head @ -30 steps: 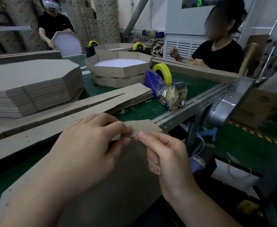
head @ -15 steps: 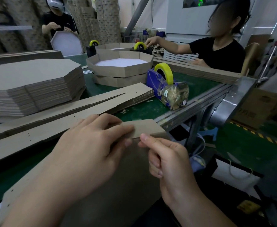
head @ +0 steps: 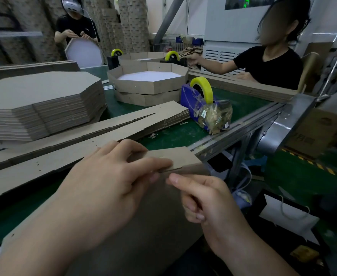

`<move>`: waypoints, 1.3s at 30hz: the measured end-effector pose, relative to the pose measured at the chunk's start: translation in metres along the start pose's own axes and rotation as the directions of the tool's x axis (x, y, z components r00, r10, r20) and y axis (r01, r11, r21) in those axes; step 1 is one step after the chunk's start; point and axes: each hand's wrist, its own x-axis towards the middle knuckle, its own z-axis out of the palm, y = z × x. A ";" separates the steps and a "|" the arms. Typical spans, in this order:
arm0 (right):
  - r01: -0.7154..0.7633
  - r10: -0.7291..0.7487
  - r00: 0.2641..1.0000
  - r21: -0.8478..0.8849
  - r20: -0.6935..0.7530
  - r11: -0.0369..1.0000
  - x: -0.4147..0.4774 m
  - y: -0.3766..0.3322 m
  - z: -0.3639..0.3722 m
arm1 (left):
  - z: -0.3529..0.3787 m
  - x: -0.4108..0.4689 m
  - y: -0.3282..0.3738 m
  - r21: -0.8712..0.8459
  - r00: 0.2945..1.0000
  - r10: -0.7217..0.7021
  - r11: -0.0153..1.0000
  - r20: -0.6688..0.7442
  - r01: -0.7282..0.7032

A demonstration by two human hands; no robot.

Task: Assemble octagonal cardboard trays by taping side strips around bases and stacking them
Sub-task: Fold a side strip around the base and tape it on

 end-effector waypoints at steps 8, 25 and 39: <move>0.030 -0.028 0.999 -0.046 0.046 0.998 0.002 0.001 -0.003 | -0.002 0.007 0.001 0.073 0.995 -0.079 0.995 0.062 0.074; 0.307 -0.361 0.929 -0.366 -0.087 0.879 0.004 0.008 -0.014 | 0.001 0.006 0.016 0.114 0.990 -0.074 0.990 -0.121 0.088; 0.495 -0.555 0.831 -0.413 -0.033 0.765 0.030 -0.014 -0.049 | -0.010 0.010 0.042 0.229 0.995 -0.017 0.973 -0.097 0.039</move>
